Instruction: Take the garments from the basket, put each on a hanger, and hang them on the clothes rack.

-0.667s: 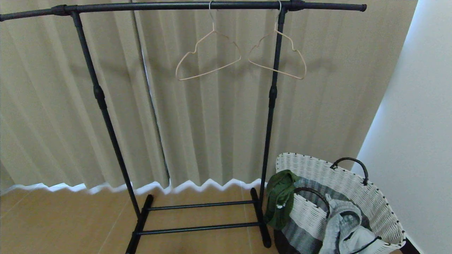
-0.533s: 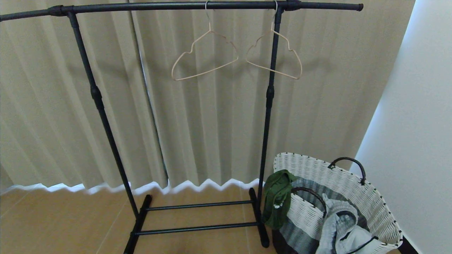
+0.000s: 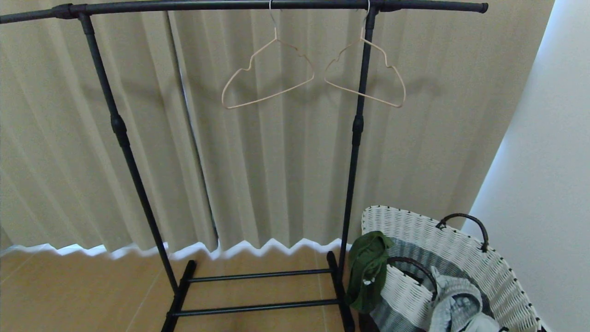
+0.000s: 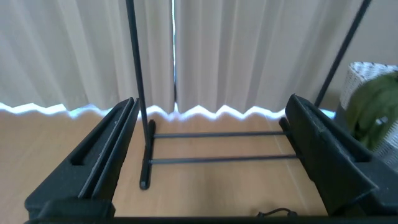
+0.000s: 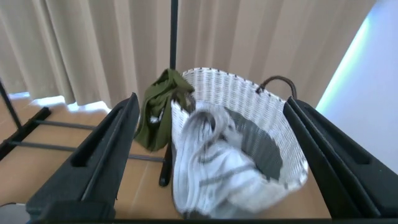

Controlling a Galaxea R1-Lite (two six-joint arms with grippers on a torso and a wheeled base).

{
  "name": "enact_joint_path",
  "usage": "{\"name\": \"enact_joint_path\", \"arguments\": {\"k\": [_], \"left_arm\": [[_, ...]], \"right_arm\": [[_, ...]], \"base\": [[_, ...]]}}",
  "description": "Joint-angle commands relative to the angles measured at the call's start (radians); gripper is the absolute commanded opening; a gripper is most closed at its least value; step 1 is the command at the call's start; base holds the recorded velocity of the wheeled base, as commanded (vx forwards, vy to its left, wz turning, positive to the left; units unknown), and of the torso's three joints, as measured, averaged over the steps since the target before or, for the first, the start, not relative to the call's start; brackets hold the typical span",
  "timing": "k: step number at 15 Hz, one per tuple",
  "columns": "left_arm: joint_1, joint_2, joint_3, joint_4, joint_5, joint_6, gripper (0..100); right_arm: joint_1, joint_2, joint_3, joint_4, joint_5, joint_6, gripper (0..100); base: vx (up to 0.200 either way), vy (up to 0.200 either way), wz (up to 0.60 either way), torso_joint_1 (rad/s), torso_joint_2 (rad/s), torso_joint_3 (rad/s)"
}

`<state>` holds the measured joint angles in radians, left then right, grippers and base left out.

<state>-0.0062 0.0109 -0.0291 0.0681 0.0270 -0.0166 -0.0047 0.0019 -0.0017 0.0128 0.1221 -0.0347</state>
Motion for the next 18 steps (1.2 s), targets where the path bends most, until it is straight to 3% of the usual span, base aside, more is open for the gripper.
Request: {"name": "enact_joint_path", "arguments": {"k": [1, 6, 9, 11, 15, 18], "left_arm": [[0.000, 0.000, 0.000, -0.001, 0.001, 0.000, 100], [0.000, 0.000, 0.000, -0.001, -0.001, 0.000, 100], [0.000, 0.000, -0.002, -0.001, -0.004, 0.001, 100], [0.000, 0.000, -0.002, -0.001, -0.006, 0.003, 100], [0.000, 0.000, -0.002, -0.001, -0.004, 0.000, 100], [0.000, 0.000, -0.002, -0.001, -0.004, 0.000, 100]], "right_arm": [[0.000, 0.000, 0.000, 0.000, 0.001, -0.001, 100], [0.003, 0.001, -0.026, 0.018, -0.032, 0.007, 100], [0.031, 0.133, -0.090, 0.110, -0.036, -0.063, 100], [0.040, 0.420, -0.121, 0.134, -0.053, -0.195, 100], [0.031, 0.869, -0.182, 0.108, -0.187, -0.409, 100], [0.018, 1.107, -0.184, -0.004, -0.188, -0.505, 100]], "base": [[0.200, 0.000, 0.00, 0.002, 0.00, 0.002], [0.160, 0.000, 0.00, 0.001, 0.00, 0.001], [0.000, 0.000, 0.00, 0.000, 0.00, 0.000], [0.000, 0.000, 0.00, 0.000, 0.00, 0.000], [0.000, 0.000, 0.00, 0.000, 0.00, 0.000], [0.000, 0.000, 0.00, 0.000, 0.00, 0.000]]}}
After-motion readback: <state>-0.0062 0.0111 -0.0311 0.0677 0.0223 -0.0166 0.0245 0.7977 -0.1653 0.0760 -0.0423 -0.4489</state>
